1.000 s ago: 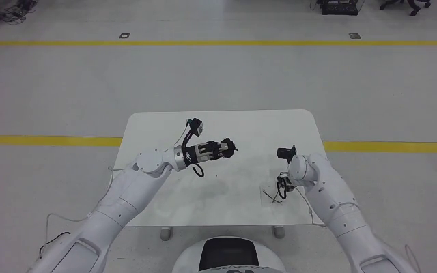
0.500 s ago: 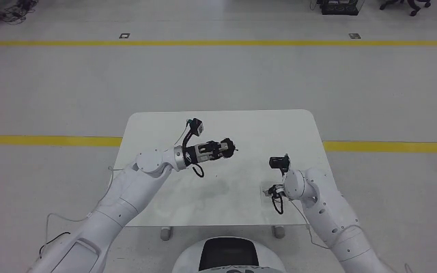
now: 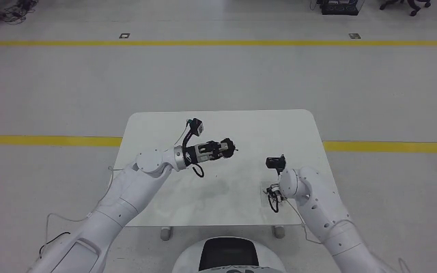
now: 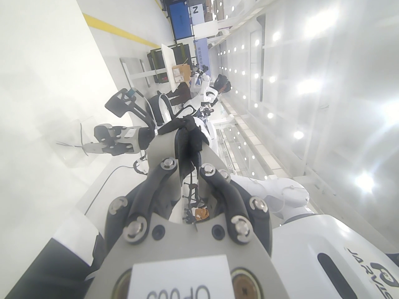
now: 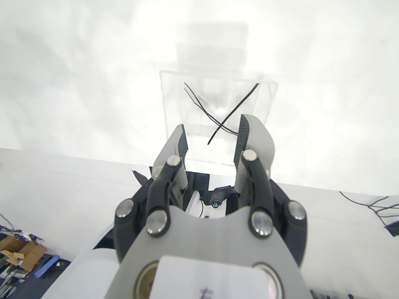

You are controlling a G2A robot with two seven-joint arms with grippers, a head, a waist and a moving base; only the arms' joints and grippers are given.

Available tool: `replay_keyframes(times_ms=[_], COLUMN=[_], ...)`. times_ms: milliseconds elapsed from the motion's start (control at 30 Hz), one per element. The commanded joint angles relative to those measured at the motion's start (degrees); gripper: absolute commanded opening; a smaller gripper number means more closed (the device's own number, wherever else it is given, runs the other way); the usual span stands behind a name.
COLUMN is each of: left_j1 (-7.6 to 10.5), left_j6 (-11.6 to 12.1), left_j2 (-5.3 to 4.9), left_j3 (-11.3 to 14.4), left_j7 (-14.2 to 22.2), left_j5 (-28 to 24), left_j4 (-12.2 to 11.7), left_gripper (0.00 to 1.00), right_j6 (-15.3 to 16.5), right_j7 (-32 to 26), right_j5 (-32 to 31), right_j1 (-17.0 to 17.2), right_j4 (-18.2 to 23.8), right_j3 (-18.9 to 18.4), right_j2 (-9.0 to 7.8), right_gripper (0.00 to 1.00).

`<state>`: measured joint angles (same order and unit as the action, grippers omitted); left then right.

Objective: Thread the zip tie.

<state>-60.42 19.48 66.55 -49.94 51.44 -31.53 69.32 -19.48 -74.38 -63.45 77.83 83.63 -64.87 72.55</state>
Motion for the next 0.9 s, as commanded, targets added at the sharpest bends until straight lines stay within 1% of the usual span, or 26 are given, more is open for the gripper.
replay_keyframes(times_ms=[0, 133, 667, 867], left_j1=[0.00, 0.00, 0.00, 0.00], left_j6=[0.00, 0.00, 0.00, 0.00], left_j2=[0.00, 0.00, 0.00, 0.00], left_j3=[0.00, 0.00, 0.00, 0.00], left_j7=[0.00, 0.00, 0.00, 0.00], left_j5=[0.00, 0.00, 0.00, 0.00], left_j4=[0.00, 0.00, 0.00, 0.00], left_gripper=[0.00, 0.00, 0.00, 0.00], right_j6=[0.00, 0.00, 0.00, 0.00], right_j7=[0.11, 0.07, -0.86, -1.18], right_j5=[-0.65, -2.54, -11.29, -13.29], right_j1=[-0.26, -0.81, -0.67, -1.15], right_j4=[-0.78, -2.51, -5.30, -7.09], right_j3=[-0.01, -0.17, -2.79, -3.40], right_j2=[0.38, 1.37, 5.11, 6.58], right_gripper=[0.36, 0.36, 0.38, 0.35])
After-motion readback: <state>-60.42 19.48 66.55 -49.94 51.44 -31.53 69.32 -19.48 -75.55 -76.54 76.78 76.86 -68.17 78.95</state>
